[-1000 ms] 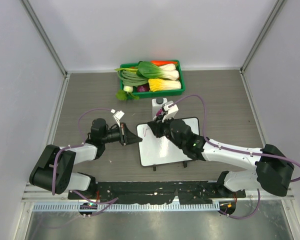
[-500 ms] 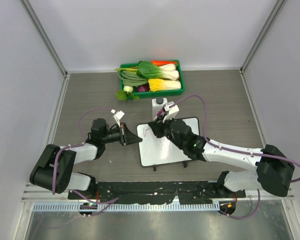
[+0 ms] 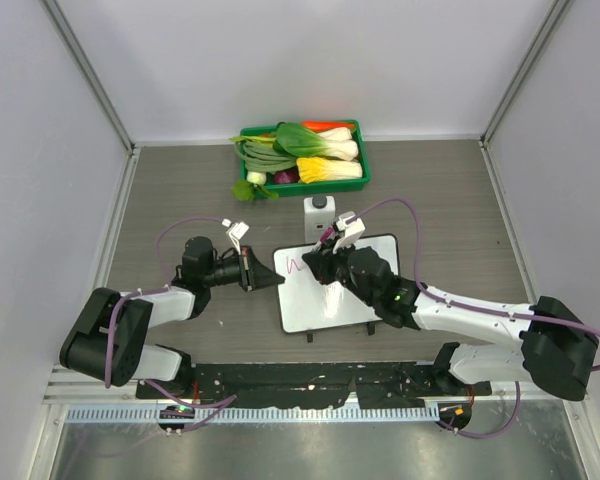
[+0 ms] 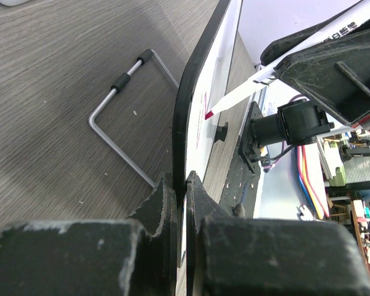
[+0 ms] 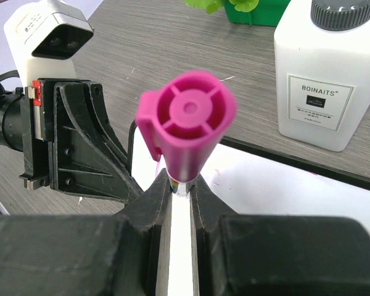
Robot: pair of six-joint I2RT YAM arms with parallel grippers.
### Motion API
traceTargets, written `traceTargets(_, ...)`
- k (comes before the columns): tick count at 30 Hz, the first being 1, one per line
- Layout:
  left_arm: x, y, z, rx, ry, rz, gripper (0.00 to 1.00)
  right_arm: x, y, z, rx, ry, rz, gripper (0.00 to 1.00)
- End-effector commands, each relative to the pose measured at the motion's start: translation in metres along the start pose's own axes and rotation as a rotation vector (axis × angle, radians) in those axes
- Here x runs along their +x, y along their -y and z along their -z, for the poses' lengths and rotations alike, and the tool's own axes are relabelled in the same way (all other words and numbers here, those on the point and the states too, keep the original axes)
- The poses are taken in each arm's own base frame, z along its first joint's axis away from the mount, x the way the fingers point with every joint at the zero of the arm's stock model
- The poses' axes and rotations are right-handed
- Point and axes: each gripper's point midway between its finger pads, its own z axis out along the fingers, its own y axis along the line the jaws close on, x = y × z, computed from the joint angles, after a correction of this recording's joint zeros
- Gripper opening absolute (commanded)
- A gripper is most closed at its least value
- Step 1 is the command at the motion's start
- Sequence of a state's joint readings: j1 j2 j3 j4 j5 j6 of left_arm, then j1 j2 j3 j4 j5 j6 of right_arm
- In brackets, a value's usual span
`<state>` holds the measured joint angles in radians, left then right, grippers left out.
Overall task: Write a sentence on the whiteboard
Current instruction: Write on the whiteboard at the whiteboard stand.
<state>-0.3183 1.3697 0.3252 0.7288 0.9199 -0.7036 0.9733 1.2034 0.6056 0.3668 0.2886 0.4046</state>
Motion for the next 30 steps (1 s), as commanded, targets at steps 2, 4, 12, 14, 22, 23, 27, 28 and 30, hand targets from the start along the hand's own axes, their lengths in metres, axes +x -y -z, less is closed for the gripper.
traceTargets(2,-0.008,0.000,-0.003,0.002,0.014,-0.063,0.00,0.009,0.019,0.001,0.077,-0.025,0.035,0.01)
traceTargets(4,-0.007,0.000,-0.003,0.003,0.012,-0.062,0.00,0.004,0.019,-0.001,0.085,-0.013,0.037,0.01)
traceTargets(12,-0.008,0.000,-0.003,0.002,0.014,-0.063,0.00,-0.021,0.018,-0.007,0.119,0.055,0.048,0.01)
traceTargets(14,-0.007,0.000,-0.004,0.004,0.012,-0.063,0.00,-0.024,0.019,-0.008,0.129,0.069,0.048,0.01)
traceTargets(22,-0.007,0.001,-0.004,0.007,0.011,-0.065,0.00,-0.031,0.023,-0.010,0.163,0.103,0.032,0.01)
traceTargets(23,-0.007,0.000,-0.004,0.004,0.012,-0.063,0.00,-0.033,0.025,-0.010,0.172,0.113,0.029,0.01)
traceTargets(27,-0.007,0.001,-0.004,0.006,0.009,-0.063,0.00,-0.037,0.023,-0.011,0.169,0.124,0.026,0.01)
traceTargets(28,-0.008,0.001,-0.004,0.007,0.011,-0.065,0.00,-0.037,0.024,-0.011,0.173,0.124,0.026,0.02)
traceTargets(30,-0.007,0.001,-0.004,0.008,0.010,-0.065,0.00,-0.038,0.022,-0.010,0.166,0.124,0.029,0.01)
